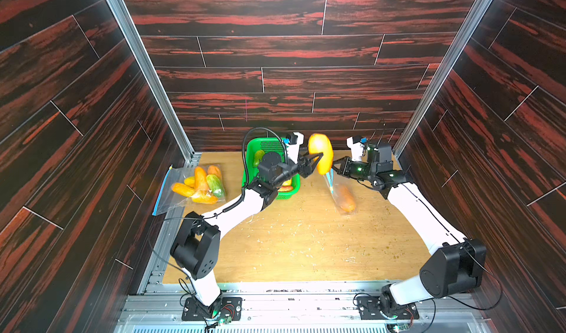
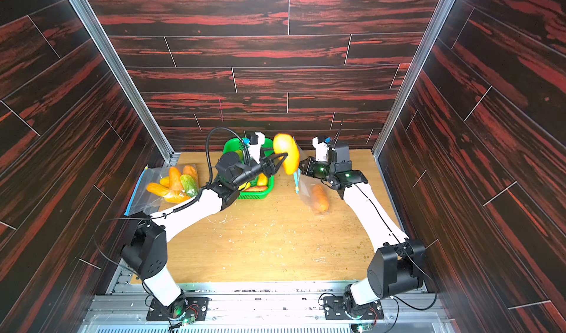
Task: Place the mango in a zip-top bag and seal the zipper
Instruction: Place the mango in the zipper food storage bag.
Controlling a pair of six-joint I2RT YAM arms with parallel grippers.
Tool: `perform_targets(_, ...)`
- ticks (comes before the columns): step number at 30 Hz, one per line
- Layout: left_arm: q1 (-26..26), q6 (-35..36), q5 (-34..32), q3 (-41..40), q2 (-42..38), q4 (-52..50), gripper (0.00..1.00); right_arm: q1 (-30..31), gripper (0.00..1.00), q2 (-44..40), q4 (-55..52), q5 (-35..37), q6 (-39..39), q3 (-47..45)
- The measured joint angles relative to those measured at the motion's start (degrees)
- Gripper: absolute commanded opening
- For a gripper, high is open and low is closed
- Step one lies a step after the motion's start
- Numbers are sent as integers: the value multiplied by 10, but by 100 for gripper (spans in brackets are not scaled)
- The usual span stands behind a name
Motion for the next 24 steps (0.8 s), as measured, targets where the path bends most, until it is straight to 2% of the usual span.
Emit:
perform_targets(13, -2, -56, -19, 5, 31, 102, 18, 0, 0, -21, -7, 0, 1, 0)
perform_targets(24, -1, -44, -29, -19, 40, 158, 15, -2, 0, -23, -38, 5, 27, 40)
